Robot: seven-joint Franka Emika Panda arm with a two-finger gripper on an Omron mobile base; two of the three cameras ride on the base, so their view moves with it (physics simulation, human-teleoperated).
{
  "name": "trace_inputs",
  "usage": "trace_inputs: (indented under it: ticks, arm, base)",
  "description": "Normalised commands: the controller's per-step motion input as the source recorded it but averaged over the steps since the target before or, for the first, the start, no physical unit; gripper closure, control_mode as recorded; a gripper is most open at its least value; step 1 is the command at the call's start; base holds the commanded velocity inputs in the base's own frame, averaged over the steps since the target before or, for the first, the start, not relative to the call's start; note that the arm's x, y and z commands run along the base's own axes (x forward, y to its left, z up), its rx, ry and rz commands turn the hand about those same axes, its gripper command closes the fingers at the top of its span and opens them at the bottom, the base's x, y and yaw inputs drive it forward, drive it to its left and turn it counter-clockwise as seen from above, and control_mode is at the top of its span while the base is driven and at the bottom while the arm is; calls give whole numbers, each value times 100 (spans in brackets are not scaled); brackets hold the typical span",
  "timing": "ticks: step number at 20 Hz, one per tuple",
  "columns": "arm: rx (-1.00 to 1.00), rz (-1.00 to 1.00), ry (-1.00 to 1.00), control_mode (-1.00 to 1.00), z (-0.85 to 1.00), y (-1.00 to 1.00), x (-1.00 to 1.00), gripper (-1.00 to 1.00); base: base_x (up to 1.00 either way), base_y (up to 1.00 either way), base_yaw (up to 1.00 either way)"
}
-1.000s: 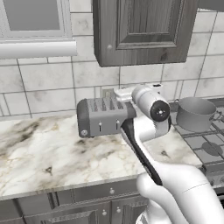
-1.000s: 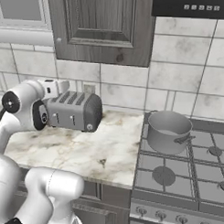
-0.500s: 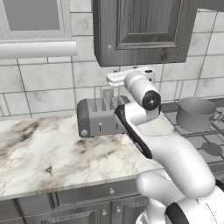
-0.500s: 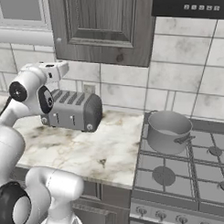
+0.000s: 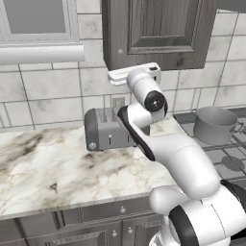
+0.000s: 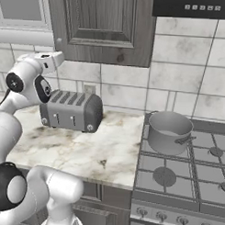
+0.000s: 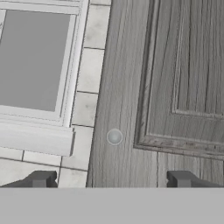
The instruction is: Open the cabinet and move the ladle to the pot. Then close the cabinet.
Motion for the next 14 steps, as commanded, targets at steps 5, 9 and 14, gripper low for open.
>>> trace_inputs:
  ticks: [5,9,14]
  arm:
    - [0,0,0,-100,0,0,10,-100]
    - [-2,1,-6,-100,0,-1,24,-100]
    - [-2,2,-7,-100,3,-6,26,-100]
  base:
    - [0,0,0]
    - [0,0,0]
    - [0,0,0]
